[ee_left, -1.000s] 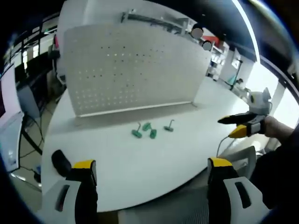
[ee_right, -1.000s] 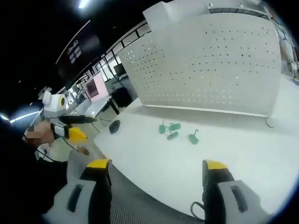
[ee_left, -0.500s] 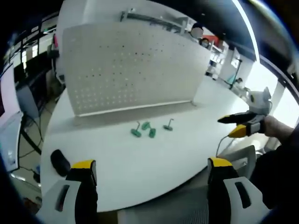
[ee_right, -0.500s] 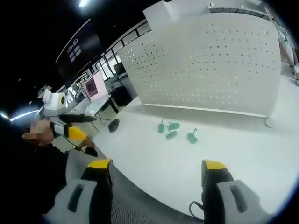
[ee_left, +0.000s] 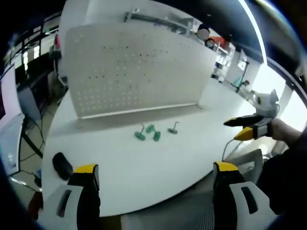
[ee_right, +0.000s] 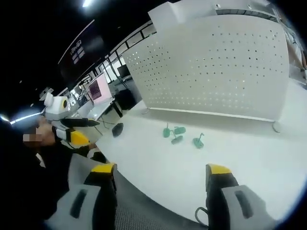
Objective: Insert the hook assembly into the mounting plate slot until the hook locks in place.
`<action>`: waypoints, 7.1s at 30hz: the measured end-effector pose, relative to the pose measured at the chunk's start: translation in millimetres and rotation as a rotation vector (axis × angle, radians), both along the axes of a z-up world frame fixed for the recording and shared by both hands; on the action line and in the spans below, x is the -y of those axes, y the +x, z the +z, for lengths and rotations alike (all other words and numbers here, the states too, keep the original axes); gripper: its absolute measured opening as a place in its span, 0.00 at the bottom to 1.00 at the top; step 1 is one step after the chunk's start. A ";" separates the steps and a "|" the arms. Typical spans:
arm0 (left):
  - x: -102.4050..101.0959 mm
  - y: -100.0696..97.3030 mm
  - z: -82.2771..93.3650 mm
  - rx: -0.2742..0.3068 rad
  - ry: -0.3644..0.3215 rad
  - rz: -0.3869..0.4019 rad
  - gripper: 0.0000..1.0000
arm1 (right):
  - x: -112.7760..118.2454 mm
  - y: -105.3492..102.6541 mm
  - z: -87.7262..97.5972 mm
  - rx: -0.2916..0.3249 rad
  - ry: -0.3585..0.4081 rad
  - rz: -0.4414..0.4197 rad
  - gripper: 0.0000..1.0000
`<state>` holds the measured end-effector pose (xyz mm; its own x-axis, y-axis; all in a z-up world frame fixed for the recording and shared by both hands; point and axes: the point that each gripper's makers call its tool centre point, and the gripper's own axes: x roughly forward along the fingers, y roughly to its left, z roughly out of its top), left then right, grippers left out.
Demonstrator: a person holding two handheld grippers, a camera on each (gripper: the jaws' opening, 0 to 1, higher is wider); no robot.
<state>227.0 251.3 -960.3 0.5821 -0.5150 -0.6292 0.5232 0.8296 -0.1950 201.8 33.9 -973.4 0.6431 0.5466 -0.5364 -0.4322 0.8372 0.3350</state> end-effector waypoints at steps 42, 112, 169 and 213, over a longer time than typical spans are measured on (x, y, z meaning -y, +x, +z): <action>-0.4 -2.4 -9.4 -0.040 -0.009 0.000 1.00 | -42.3 53.4 -43.8 -0.065 0.034 0.155 0.44; -2.8 4.8 -36.1 -0.139 -0.032 0.029 0.98 | -112.2 182.2 -141.4 -0.103 -0.161 0.468 0.01; 15.4 15.6 3.4 -0.030 -0.073 0.043 1.00 | -75.1 170.8 32.6 0.096 0.236 0.048 0.00; 57.8 40.3 48.2 0.020 -0.312 0.001 0.52 | -147.7 85.1 106.6 0.175 0.488 0.045 0.00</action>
